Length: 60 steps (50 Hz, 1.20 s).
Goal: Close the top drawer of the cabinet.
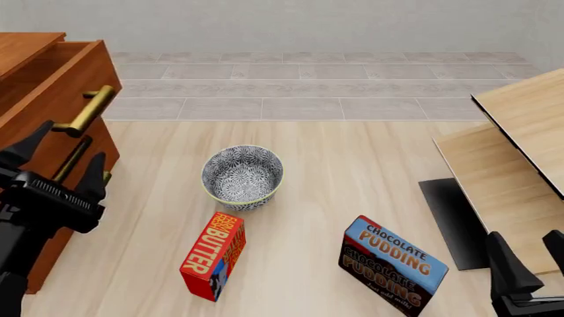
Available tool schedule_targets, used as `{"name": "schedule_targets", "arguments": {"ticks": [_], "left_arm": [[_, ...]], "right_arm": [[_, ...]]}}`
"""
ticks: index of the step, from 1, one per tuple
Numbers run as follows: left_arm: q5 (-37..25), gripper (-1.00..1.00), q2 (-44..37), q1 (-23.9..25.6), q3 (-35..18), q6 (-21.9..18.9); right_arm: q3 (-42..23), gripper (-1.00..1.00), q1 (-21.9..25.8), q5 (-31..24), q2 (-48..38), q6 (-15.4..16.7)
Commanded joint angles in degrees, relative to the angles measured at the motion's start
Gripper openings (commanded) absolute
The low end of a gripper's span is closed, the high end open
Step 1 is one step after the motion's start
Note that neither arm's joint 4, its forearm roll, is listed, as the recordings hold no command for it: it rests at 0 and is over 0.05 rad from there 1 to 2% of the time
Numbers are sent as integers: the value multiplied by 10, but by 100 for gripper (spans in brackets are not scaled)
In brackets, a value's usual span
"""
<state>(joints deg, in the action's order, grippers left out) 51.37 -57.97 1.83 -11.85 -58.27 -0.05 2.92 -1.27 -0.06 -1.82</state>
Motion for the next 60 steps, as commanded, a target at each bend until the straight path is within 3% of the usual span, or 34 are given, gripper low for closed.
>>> {"name": "schedule_targets", "arguments": {"ticks": [1,60], "left_arm": [[4,100,5,-13,3,-3],[-19,100,31,-30,2,-5]], "right_arm": [[0,100,1,0,0,1],[0,100,7,0,0,4]]}}
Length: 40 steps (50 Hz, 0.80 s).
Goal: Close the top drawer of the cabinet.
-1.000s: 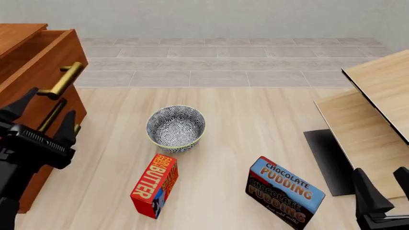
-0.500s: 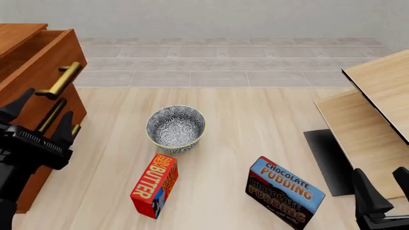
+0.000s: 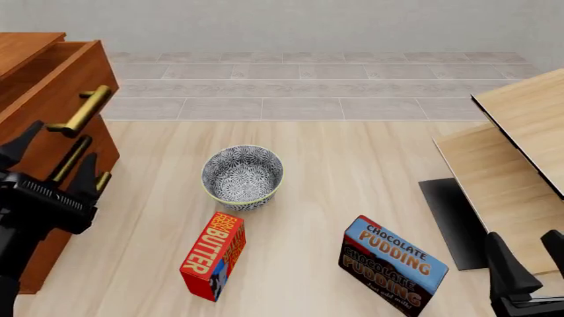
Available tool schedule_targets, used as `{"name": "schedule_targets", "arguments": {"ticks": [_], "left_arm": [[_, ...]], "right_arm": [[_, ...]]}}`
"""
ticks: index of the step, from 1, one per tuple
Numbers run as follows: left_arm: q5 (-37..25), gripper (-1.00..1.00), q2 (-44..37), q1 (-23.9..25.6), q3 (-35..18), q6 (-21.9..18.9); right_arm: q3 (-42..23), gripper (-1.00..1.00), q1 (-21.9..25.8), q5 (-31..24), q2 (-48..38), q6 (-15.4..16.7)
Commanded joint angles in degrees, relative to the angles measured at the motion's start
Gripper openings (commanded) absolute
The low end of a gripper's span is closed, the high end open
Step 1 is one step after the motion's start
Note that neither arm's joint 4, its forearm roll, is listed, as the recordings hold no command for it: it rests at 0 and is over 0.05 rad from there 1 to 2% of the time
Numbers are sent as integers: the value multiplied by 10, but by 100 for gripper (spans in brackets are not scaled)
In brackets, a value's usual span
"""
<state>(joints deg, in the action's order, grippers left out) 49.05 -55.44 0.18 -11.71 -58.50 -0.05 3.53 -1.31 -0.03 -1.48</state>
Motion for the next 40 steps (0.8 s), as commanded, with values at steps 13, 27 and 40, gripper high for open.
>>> {"name": "schedule_targets", "arguments": {"ticks": [13,27,40], "left_arm": [[-3,100,13,-22,0,-1],[-9,100,11,-31,-6,-3],[-13,100,9,-38,-7,-5]], "right_arm": [[0,100,3,-1,0,0],[0,100,4,-2,0,-1],[0,100,3,-2,0,-2]]}}
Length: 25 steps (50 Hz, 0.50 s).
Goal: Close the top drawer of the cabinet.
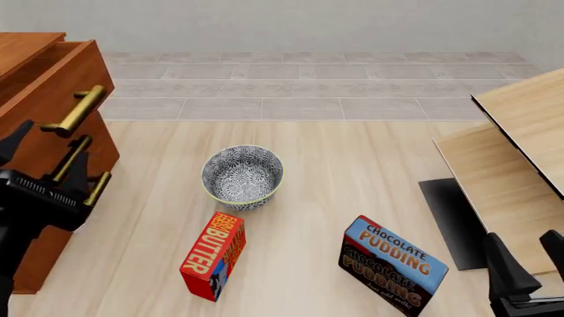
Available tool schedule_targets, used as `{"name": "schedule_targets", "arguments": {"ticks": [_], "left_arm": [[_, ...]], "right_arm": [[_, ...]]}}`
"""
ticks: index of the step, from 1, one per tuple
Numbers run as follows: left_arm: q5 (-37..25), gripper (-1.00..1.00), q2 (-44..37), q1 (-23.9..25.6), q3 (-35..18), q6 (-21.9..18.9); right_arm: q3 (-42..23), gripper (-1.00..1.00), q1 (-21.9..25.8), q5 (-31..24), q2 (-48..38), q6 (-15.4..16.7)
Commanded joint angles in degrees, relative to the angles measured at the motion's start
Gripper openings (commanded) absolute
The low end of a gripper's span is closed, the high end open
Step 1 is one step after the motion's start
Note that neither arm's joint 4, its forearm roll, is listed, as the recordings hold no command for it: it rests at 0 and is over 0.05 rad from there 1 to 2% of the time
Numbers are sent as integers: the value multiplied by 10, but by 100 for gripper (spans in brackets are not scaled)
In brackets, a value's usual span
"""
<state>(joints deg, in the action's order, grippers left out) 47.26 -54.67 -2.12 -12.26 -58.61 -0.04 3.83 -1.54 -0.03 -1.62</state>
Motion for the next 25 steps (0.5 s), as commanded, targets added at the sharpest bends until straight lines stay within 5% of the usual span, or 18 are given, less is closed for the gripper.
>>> {"name": "schedule_targets", "arguments": {"ticks": [1,25], "left_arm": [[6,100,0,-15,-2,-5],[0,100,8,-36,-1,-4]], "right_arm": [[0,100,0,0,0,-1],[0,100,1,0,0,2]]}}
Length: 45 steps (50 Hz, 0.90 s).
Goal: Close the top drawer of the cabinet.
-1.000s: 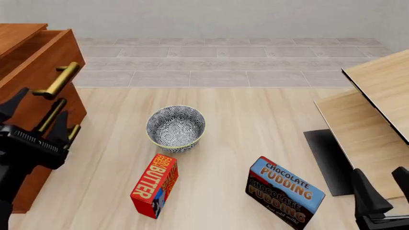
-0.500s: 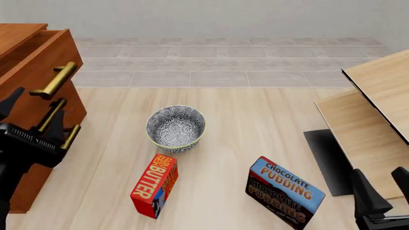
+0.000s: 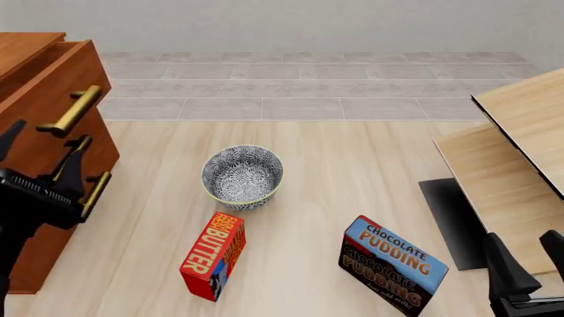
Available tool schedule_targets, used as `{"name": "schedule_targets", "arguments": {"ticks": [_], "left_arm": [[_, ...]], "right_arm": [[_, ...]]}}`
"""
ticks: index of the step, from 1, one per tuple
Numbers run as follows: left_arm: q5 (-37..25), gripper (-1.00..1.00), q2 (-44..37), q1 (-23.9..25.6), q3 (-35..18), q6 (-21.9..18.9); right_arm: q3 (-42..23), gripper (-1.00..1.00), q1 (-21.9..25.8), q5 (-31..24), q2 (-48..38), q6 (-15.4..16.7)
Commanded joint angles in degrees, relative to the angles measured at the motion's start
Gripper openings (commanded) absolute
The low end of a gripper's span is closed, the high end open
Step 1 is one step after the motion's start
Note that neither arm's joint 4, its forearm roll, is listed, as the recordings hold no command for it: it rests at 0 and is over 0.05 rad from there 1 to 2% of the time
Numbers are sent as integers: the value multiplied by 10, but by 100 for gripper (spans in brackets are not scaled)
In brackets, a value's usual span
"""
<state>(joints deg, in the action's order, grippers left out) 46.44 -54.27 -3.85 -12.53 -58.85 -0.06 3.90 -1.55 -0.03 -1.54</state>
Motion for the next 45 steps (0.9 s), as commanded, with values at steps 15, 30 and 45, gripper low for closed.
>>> {"name": "schedule_targets", "arguments": {"ticks": [15,30,45], "left_arm": [[2,100,8,-28,-3,0],[-2,100,10,-37,-7,-4],[-3,100,6,-47,-10,-7]], "right_arm": [[0,100,0,0,0,1],[0,100,0,1,0,1],[0,100,0,1,0,1]]}}
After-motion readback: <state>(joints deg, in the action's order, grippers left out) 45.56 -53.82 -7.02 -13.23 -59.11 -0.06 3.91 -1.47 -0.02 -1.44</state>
